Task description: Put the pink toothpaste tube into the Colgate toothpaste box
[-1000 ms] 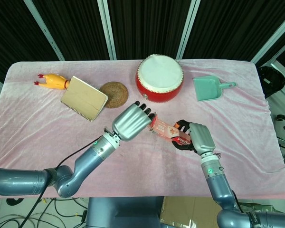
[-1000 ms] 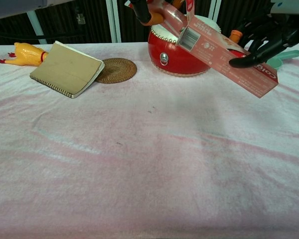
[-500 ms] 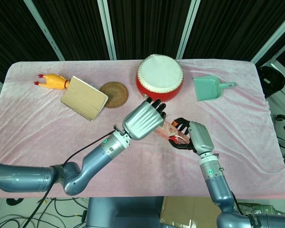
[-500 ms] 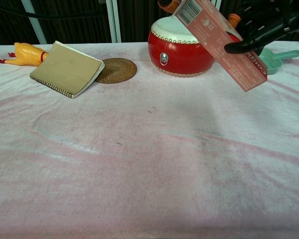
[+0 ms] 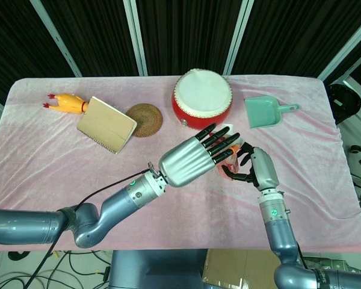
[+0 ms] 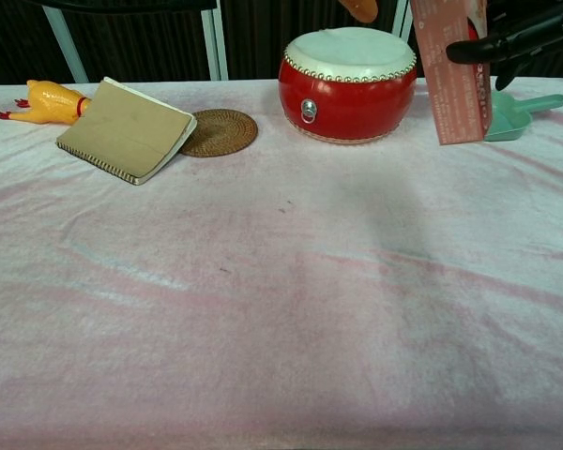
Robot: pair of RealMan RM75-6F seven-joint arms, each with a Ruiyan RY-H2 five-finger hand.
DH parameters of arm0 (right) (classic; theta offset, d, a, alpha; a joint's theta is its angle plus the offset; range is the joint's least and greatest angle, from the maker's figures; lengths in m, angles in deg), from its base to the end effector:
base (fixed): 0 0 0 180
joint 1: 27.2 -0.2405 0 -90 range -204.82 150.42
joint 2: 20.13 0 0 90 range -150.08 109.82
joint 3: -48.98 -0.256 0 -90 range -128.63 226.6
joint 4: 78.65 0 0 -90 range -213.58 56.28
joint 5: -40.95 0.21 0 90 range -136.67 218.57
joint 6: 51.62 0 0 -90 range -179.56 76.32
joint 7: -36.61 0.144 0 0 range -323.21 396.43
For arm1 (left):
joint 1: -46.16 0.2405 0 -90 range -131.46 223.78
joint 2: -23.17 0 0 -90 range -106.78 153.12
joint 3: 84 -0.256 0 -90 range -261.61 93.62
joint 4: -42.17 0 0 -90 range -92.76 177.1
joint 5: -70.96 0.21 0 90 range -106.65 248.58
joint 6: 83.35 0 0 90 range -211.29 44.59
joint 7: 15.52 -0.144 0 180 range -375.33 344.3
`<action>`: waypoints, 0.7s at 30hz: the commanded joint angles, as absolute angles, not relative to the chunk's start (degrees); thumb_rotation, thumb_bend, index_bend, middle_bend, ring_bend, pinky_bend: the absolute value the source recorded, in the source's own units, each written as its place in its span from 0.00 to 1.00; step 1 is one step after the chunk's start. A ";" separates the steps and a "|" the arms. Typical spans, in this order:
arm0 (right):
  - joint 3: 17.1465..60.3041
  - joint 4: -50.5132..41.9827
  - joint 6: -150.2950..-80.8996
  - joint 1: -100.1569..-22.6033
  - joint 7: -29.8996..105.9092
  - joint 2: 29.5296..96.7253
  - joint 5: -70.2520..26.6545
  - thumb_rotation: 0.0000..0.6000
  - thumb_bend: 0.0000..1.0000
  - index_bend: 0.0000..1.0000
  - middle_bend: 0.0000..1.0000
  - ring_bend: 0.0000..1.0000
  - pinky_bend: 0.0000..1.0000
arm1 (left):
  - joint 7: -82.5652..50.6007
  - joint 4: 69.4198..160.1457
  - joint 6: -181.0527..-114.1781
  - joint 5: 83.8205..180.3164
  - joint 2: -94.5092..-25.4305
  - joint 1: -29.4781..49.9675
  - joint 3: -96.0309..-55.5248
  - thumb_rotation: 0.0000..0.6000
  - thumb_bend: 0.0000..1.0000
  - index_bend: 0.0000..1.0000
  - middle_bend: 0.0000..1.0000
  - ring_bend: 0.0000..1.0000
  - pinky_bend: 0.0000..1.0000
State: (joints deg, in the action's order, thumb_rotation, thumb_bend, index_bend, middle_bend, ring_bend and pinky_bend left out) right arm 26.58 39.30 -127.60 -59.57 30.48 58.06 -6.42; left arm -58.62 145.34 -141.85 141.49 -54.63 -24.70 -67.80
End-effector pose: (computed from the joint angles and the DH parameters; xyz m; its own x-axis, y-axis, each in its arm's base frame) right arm -0.1167 -0.3041 0.0890 -0.3315 -0.1167 0.9362 -0.9427 0.0016 -0.3336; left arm 0.0898 0.3245 0.0514 0.5175 -0.3867 0.7633 0.2836 -0.7641 -0.5794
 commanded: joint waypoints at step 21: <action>23.04 32.36 -132.85 -55.81 39.88 60.63 -10.73 1.00 0.27 0.44 0.44 0.43 0.52 | -42.29 152.96 -159.87 158.16 -41.43 -3.77 -78.18 1.00 0.00 0.06 0.01 0.01 0.12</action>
